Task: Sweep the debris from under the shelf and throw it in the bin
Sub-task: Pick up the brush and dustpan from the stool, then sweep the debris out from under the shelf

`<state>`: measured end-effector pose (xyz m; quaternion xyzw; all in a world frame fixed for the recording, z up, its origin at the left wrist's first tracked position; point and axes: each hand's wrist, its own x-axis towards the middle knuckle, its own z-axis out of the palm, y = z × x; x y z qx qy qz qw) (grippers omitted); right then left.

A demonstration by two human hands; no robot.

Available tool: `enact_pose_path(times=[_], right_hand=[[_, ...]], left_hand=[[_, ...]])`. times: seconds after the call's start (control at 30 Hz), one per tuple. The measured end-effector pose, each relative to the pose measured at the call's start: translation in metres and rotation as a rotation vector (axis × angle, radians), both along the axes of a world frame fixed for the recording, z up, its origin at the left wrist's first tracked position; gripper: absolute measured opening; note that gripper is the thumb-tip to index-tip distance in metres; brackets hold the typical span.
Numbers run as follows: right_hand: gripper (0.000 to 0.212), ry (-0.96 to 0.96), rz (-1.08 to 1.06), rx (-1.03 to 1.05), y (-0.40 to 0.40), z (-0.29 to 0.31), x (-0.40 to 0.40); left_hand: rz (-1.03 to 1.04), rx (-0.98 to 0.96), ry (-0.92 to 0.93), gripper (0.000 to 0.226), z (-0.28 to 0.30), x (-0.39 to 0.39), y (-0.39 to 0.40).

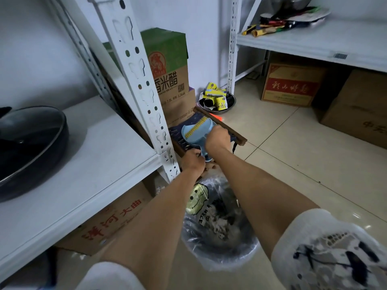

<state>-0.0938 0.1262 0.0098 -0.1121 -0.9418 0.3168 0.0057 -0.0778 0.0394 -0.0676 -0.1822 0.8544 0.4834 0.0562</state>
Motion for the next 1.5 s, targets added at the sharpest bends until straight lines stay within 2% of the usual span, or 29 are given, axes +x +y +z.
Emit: enact_pose_path(times=[0.1, 0.33, 0.47, 0.67, 0.8, 1.0, 1.27, 1.37, 1.5], right_hand=[[0.026, 0.021, -0.084, -0.112, 0.002, 0.017, 0.006], [0.021, 0.163, -0.072, -0.046, 0.002, 0.05, 0.05], [0.025, 0.213, -0.036, -0.003, 0.002, 0.064, 0.094], [0.021, 0.203, 0.059, 0.109, -0.017, 0.076, 0.169], [0.015, 0.163, 0.16, 0.134, -0.053, 0.08, 0.217], [0.019, 0.11, 0.361, 0.183, -0.134, 0.081, 0.299], [0.021, 0.02, 0.519, 0.157, -0.226, 0.083, 0.392], [0.011, 0.01, 0.579, 0.069, -0.259, 0.075, 0.415], [0.028, 0.038, 0.639, 0.013, -0.307, 0.035, 0.422]], left_hand=[[-0.031, -0.002, 0.009, 0.025, 0.016, 0.014, 0.002], [-0.23, -0.168, 0.049, 0.031, 0.064, 0.083, -0.022], [-0.235, -0.179, 0.037, 0.03, 0.089, 0.128, -0.046], [-0.165, -0.186, 0.0, 0.027, 0.129, 0.204, -0.094], [-0.099, -0.133, 0.011, 0.027, 0.145, 0.258, -0.13], [0.06, -0.204, 0.042, 0.022, 0.162, 0.343, -0.208], [0.251, -0.335, 0.07, 0.027, 0.169, 0.453, -0.314], [0.275, -0.416, 0.062, 0.028, 0.161, 0.485, -0.344], [0.343, -0.507, 0.051, 0.033, 0.141, 0.504, -0.375]])
